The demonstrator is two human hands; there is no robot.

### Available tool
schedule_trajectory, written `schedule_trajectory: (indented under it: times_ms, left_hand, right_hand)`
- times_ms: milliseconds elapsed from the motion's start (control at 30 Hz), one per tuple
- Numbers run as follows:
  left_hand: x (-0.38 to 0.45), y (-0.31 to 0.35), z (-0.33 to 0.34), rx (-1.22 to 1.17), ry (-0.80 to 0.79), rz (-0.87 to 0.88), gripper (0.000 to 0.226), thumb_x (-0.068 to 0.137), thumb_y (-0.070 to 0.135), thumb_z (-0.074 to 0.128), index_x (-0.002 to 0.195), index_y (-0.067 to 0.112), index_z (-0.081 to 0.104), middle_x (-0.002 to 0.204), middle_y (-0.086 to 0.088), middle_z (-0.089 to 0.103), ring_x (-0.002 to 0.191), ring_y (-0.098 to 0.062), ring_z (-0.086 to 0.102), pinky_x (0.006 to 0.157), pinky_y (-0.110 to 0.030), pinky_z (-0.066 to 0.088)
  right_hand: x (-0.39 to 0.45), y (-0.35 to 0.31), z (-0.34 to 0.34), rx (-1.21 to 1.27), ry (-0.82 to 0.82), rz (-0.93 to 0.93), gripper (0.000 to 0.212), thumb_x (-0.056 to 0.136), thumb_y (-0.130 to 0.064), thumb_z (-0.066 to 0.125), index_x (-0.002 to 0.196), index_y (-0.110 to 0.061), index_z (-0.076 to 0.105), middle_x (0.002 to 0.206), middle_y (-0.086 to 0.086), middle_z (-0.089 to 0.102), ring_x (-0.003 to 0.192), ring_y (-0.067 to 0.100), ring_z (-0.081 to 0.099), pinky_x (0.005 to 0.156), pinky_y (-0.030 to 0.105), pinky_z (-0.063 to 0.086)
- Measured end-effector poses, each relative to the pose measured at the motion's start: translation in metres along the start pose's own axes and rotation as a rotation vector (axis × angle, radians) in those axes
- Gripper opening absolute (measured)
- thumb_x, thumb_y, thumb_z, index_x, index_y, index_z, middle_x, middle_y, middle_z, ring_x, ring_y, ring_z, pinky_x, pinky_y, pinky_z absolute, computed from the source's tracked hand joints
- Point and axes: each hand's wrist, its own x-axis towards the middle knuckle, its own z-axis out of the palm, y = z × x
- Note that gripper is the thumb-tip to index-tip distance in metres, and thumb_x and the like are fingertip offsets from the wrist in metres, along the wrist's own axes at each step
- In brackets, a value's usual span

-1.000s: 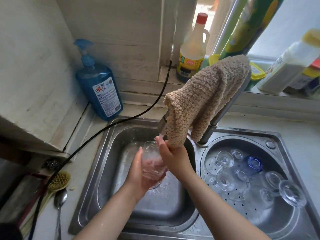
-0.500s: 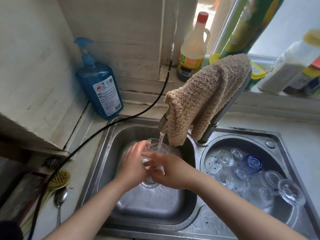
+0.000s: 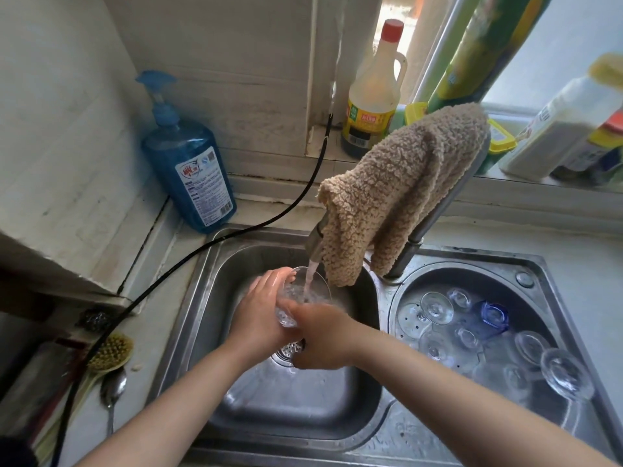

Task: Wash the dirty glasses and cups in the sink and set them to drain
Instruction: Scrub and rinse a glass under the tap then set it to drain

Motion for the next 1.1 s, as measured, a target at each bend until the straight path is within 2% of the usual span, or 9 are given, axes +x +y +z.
schedule_trajectory:
  times_ms: [133,233,300,400,567,767,867,967,1100]
  left_hand:
    - [-0.002,-0.008,0.001,-0.035,0.003,-0.010,0.092,0.051,0.025,0.092,0.131,0.024,0.047,0.116,0.021,0.047,0.117,-0.008,0.046,0.092,-0.021,0.036]
    - [-0.004,-0.010,0.002,-0.105,0.007,-0.067,0.089,0.051,0.028,0.092,0.129,0.028,0.048,0.119,0.019,0.051,0.116,-0.008,0.050,0.095,-0.030,0.044]
    - [-0.004,-0.010,0.004,-0.119,0.010,-0.091,0.091,0.049,0.031,0.092,0.129,0.026,0.048,0.124,0.013,0.053,0.117,-0.011,0.051,0.097,-0.035,0.046]
    - [-0.002,-0.009,0.006,-0.138,0.014,-0.088,0.093,0.049,0.033,0.092,0.131,0.022,0.048,0.127,0.008,0.055,0.120,-0.014,0.051,0.099,-0.038,0.045]
    - [-0.003,-0.009,0.003,-0.075,-0.030,-0.014,0.093,0.051,0.022,0.091,0.132,0.023,0.045,0.125,0.012,0.052,0.121,-0.012,0.047,0.098,-0.028,0.040]
    - [-0.010,-0.013,-0.002,-0.306,-0.208,-0.095,0.094,0.049,0.028,0.090,0.126,0.047,0.039,0.121,0.016,0.055,0.111,-0.009,0.057,0.094,-0.037,0.051]
    - [-0.003,-0.019,-0.011,-0.453,-0.430,-0.147,0.104,0.046,0.041,0.093,0.131,0.050,0.035,0.130,0.012,0.053,0.116,-0.009,0.058,0.098,-0.038,0.051]
    - [-0.002,-0.019,-0.019,-0.694,-0.583,-0.283,0.114,0.040,0.056,0.091,0.138,0.036,0.037,0.129,-0.001,0.060,0.111,-0.015,0.063,0.093,-0.036,0.051]
    - [-0.009,-0.010,-0.009,-0.919,-0.497,-0.520,0.093,0.055,0.078,0.068,0.125,0.019,0.059,0.113,-0.011,0.070,0.098,-0.022,0.068,0.079,-0.033,0.054]
  right_hand:
    - [-0.005,0.000,-0.013,0.113,-0.097,-0.034,0.059,0.080,-0.015,0.064,0.136,-0.024,0.044,0.132,-0.001,0.056,0.117,0.020,0.053,0.097,0.035,0.045]
    - [-0.008,0.014,-0.023,-0.267,-0.029,-0.131,0.050,0.084,-0.012,0.056,0.132,-0.022,0.050,0.131,0.001,0.057,0.124,0.022,0.049,0.104,0.036,0.038]
    - [-0.006,0.022,-0.024,-0.433,0.012,-0.138,0.056,0.088,-0.008,0.050,0.141,-0.021,0.040,0.147,0.002,0.042,0.137,0.019,0.036,0.111,0.033,0.029]
    - [0.001,0.016,-0.014,-0.362,0.043,-0.163,0.073,0.087,-0.012,0.057,0.150,-0.018,0.021,0.158,0.003,0.019,0.145,0.016,0.018,0.116,0.035,0.021]
    - [-0.005,0.008,-0.004,-0.063,0.021,-0.101,0.063,0.081,-0.025,0.068,0.139,-0.022,0.043,0.134,0.001,0.055,0.119,0.022,0.050,0.097,0.031,0.040]
    - [-0.008,0.046,-0.017,-0.449,0.045,-0.376,0.043,0.075,-0.004,0.064,0.116,-0.016,0.067,0.123,0.000,0.065,0.126,0.016,0.052,0.113,0.046,0.029]
    - [-0.011,0.053,-0.020,-0.194,0.147,-0.369,0.019,0.082,-0.019,0.069,0.100,-0.015,0.073,0.108,-0.002,0.071,0.113,0.016,0.061,0.109,0.038,0.036]
    - [-0.014,0.051,-0.031,0.309,0.044,-0.229,0.008,0.083,-0.020,0.071,0.091,-0.020,0.072,0.094,-0.007,0.071,0.092,0.005,0.063,0.096,0.021,0.043]
    - [-0.014,0.049,-0.026,1.045,0.040,-0.075,0.024,0.084,0.005,0.064,0.099,-0.013,0.065,0.085,-0.004,0.070,0.086,0.010,0.065,0.089,0.025,0.050]
